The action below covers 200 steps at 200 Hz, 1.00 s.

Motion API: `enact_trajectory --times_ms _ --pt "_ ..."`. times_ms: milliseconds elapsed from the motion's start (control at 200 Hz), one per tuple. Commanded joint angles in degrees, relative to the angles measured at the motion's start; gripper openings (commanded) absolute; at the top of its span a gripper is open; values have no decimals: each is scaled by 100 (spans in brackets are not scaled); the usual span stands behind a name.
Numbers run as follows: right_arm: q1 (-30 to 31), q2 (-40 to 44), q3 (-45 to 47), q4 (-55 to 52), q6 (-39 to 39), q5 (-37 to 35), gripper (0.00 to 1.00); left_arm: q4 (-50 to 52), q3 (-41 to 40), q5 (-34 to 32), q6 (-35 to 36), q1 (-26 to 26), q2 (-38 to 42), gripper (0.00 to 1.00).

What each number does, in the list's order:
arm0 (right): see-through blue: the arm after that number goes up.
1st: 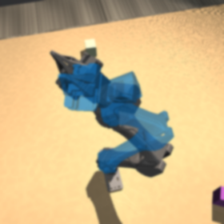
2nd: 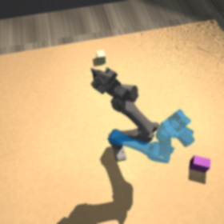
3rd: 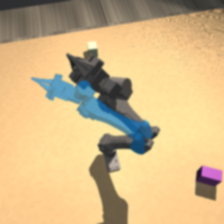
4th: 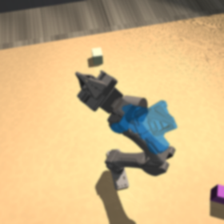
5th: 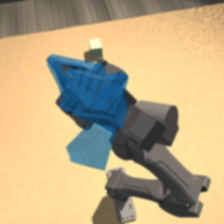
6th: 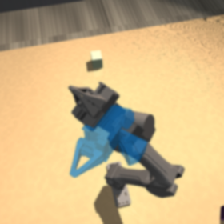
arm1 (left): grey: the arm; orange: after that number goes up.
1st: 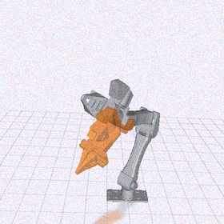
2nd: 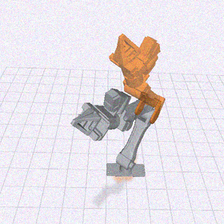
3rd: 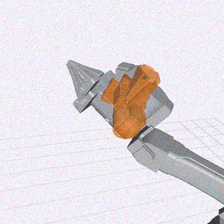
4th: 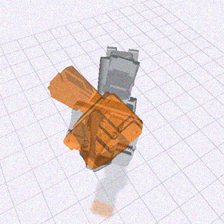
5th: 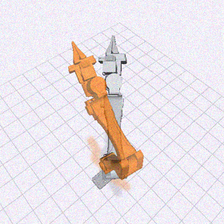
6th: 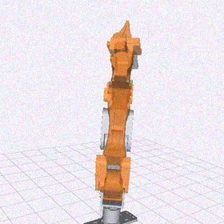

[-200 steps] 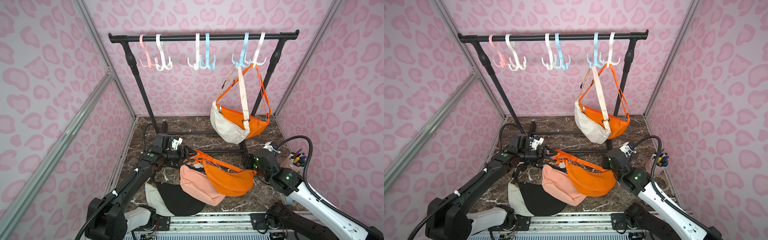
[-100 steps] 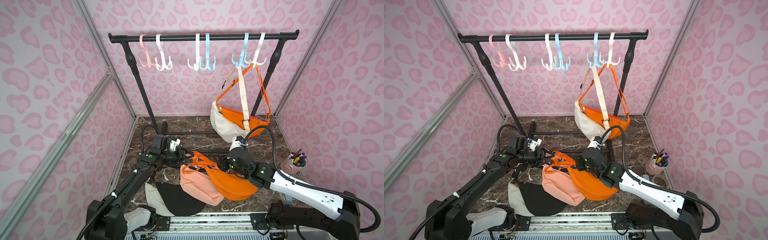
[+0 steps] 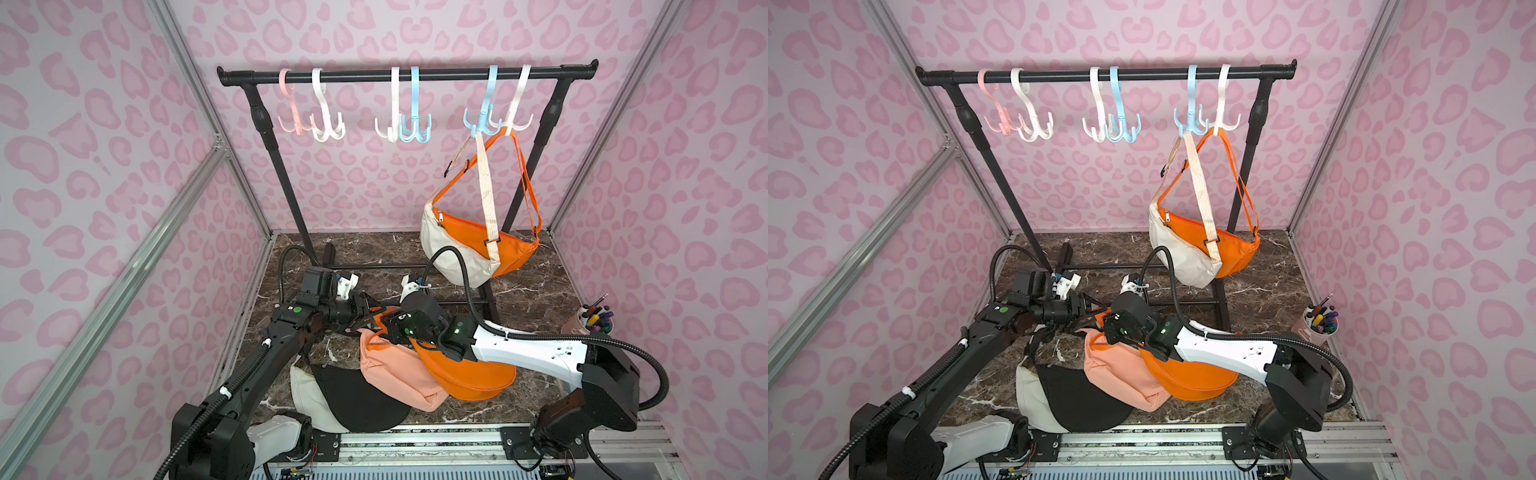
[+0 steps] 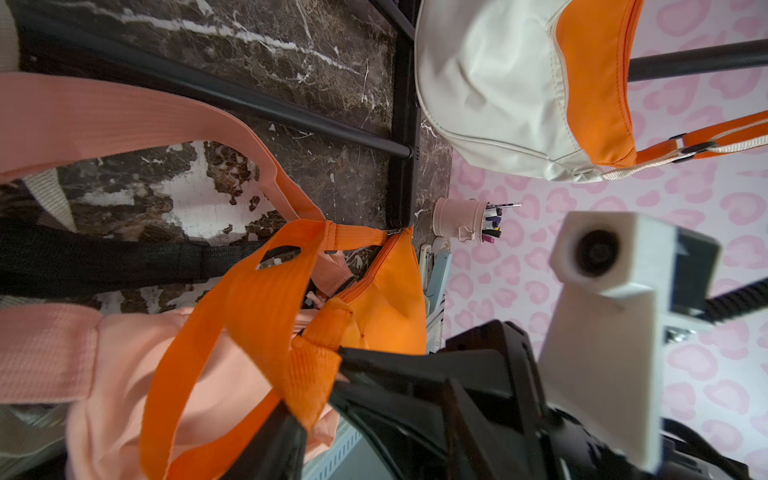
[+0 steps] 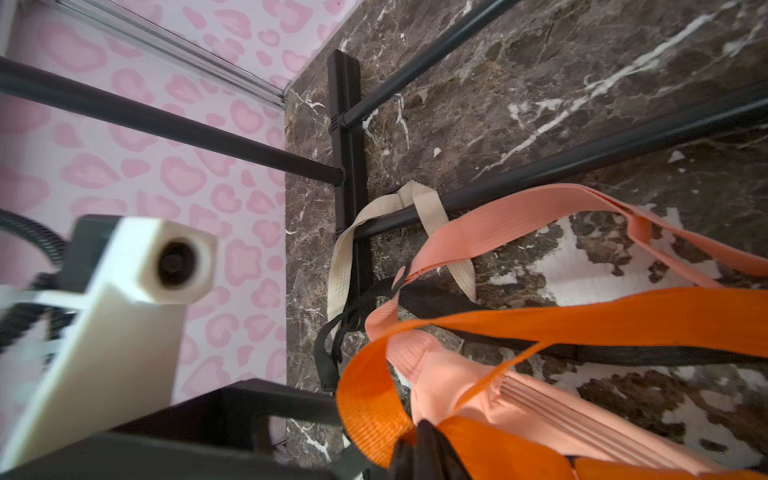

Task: Take the bag off the hook
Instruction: Place the bag inside the bag.

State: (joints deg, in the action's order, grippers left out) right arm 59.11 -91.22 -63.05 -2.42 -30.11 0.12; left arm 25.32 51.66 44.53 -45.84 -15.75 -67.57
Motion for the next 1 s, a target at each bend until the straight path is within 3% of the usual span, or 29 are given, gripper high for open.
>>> enact_trajectory --times_ms 0,110,205,280,470,665,850,995 --pt "-35 -43 256 306 -187 -15 5 111 46 -89 91 144 147 53" --pt "-75 -59 446 360 -287 14 6 105 63 -104 82 310 250 56" --pt "-96 -60 327 200 -321 69 26 151 158 -160 161 355 253 60" --pt "-97 14 175 52 -287 28 30 246 283 -323 259 370 263 62" --pt "-100 553 -105 -538 -100 -671 30 357 693 -1095 598 371 426 62" --pt "-153 1458 -50 -922 318 -1877 29 -314 1016 -1683 892 348 539 63" --pt "-773 2323 -42 -1419 391 -2038 29 -502 1791 -2245 1672 -128 226 64" --pt "-1437 3013 110 -1595 372 -1956 29 -1281 1960 -2500 2128 -572 106 67"
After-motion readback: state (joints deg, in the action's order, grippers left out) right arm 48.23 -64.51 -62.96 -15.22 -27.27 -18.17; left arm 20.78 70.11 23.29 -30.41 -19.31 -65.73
